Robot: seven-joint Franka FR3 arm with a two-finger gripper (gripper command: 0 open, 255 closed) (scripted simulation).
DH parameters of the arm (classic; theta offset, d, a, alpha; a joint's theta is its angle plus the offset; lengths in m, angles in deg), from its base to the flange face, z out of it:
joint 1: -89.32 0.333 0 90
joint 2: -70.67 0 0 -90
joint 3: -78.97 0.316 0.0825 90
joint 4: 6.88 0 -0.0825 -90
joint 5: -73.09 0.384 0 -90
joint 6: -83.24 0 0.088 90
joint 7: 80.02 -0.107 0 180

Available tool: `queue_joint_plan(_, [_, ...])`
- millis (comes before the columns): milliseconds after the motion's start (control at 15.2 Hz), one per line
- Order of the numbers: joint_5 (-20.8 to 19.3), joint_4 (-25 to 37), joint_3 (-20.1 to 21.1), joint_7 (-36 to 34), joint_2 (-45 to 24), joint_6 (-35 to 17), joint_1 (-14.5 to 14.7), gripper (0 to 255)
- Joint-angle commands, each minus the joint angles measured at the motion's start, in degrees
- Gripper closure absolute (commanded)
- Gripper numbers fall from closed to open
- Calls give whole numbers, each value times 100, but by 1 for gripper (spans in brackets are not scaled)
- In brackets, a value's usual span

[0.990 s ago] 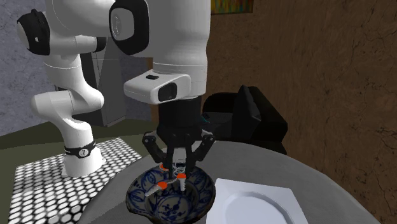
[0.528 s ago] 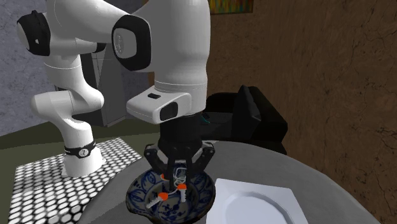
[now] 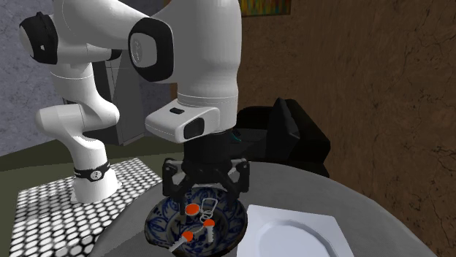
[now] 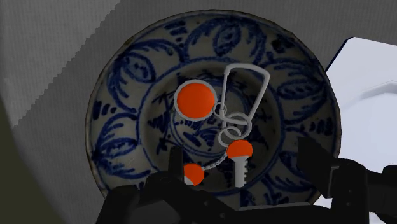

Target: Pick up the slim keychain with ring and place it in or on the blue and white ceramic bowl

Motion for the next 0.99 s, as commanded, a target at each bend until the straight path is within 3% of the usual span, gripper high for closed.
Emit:
queue_joint_plan(0, [0, 0, 0, 0, 0, 0, 0, 0])
queue_joint_plan(132, [0, 0, 0, 0, 0, 0, 0, 0])
queue_joint_plan(396, [7, 758, 10, 17, -18, 738, 36, 0])
queue_joint_plan(924, [7, 758, 10, 17, -18, 738, 37, 0])
